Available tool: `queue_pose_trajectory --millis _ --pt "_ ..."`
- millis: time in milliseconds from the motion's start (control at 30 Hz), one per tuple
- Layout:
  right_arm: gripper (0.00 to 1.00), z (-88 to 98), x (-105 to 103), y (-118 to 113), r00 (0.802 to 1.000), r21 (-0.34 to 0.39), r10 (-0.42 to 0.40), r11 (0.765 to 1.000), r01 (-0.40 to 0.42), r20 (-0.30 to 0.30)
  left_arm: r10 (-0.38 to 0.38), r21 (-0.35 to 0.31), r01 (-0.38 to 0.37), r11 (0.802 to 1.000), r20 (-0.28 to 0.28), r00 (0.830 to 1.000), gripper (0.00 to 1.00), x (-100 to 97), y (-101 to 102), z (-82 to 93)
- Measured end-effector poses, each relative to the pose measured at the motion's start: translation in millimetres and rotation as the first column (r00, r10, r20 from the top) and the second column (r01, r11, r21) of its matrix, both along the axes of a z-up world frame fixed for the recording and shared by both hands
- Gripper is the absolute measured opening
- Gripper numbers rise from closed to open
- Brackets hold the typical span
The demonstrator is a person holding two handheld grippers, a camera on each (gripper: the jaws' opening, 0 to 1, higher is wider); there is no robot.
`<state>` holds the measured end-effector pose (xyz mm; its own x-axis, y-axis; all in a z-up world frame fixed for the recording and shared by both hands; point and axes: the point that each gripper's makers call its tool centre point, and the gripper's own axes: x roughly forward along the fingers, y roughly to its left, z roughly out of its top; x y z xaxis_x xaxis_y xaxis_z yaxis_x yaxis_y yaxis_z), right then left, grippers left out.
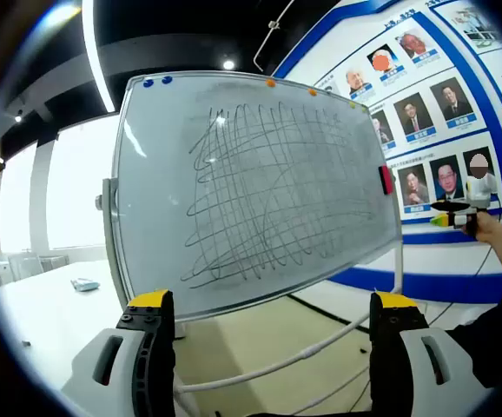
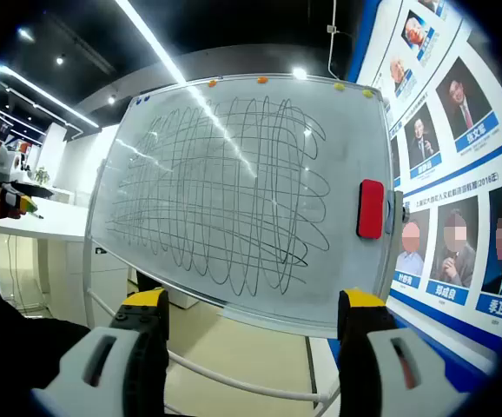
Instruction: Wipe the writing off the whiteboard with the eraser
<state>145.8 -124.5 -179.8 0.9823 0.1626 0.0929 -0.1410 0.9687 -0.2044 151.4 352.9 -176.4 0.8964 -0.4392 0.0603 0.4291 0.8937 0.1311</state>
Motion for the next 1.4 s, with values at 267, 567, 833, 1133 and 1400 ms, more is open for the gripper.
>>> queue_pose_trajectory --millis 267,567,833,1133,1400 --pt "0.74 -0.1 1 0 1.0 0.001 -0.002 1.0 0.002 -0.002 -0.005 0.005 0.005 1.0 -0.003 1.0 0.95 0.7 -3 -0.2" --pt "0.74 0.9 1 -1 1.0 -0.007 -0.006 1.0 0.005 -0.005 0.005 0.012 -0.005 1.0 -0.004 1.0 0.95 4.4 -1 -1.3" --pt "0.74 8.6 -1 0 1.0 -0.008 -0.005 1.0 0.005 0.017 0.007 0.017 -0.007 1.0 -0.002 1.0 0.95 5.6 -2 -0.2" --pt "0.74 7.0 -2 1 1.0 -0.01 -0.004 1.0 0.004 0.015 0.003 0.022 -0.003 1.0 0.001 1.0 0.95 3.7 -4 0.1" --pt "0.74 3.9 -2 0 1.0 -0.018 -0.007 1.0 0.007 0.006 -0.006 0.011 0.007 1.0 -0.01 1.0 0.95 5.7 -6 -7.4"
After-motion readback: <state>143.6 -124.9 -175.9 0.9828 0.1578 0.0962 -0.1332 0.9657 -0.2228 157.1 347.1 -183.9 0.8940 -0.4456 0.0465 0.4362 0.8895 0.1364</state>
